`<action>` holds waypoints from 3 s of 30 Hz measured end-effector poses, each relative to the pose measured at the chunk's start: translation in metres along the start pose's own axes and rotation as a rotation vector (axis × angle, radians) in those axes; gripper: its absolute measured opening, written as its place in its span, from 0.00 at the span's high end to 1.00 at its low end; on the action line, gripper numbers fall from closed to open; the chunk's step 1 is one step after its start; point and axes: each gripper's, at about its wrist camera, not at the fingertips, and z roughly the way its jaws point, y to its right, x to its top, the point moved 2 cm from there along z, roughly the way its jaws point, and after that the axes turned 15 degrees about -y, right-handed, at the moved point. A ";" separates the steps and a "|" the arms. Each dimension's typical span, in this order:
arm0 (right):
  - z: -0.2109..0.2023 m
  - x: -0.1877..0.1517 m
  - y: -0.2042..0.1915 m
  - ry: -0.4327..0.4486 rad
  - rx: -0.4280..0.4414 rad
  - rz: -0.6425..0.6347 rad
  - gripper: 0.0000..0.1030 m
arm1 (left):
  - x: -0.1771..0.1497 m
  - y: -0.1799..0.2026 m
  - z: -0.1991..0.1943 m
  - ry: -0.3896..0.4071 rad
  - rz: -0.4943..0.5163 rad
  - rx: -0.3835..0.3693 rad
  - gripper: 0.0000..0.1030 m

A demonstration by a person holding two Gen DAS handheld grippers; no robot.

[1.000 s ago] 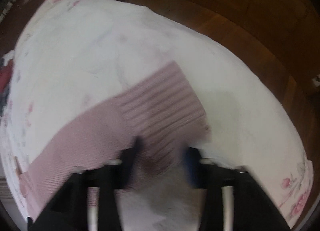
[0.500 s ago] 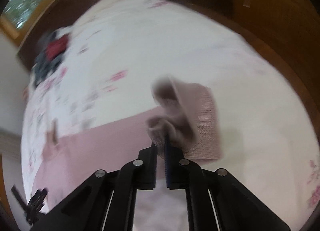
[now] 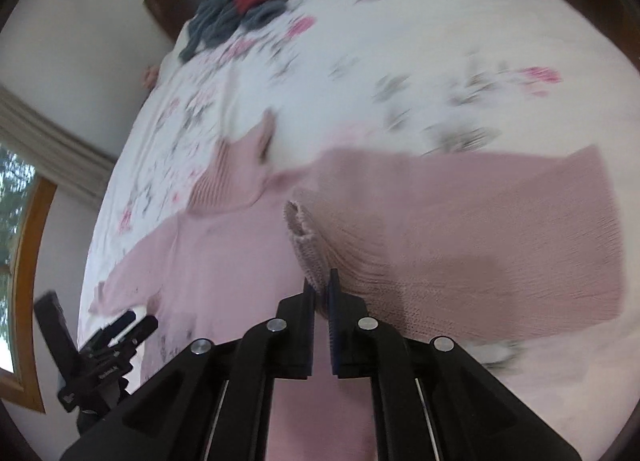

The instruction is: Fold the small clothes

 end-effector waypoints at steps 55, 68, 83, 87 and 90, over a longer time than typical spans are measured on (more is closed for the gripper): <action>-0.019 -0.042 0.098 0.014 0.013 0.163 0.52 | 0.053 -0.083 -0.028 0.013 -0.153 -0.257 0.89; 0.046 -0.022 0.085 -0.111 -0.085 0.154 0.77 | 0.050 -0.122 0.064 -0.155 -0.162 -0.097 0.85; 0.036 -0.010 0.003 -0.089 -0.185 -0.002 0.63 | 0.053 -0.079 0.031 -0.097 -0.060 -0.159 0.67; 0.073 -0.013 0.012 -0.158 -0.214 0.026 0.64 | 0.043 -0.071 0.075 -0.190 -0.050 -0.116 0.67; 0.082 -0.015 0.014 -0.157 -0.223 0.012 0.64 | 0.037 -0.071 0.089 -0.191 -0.044 -0.111 0.67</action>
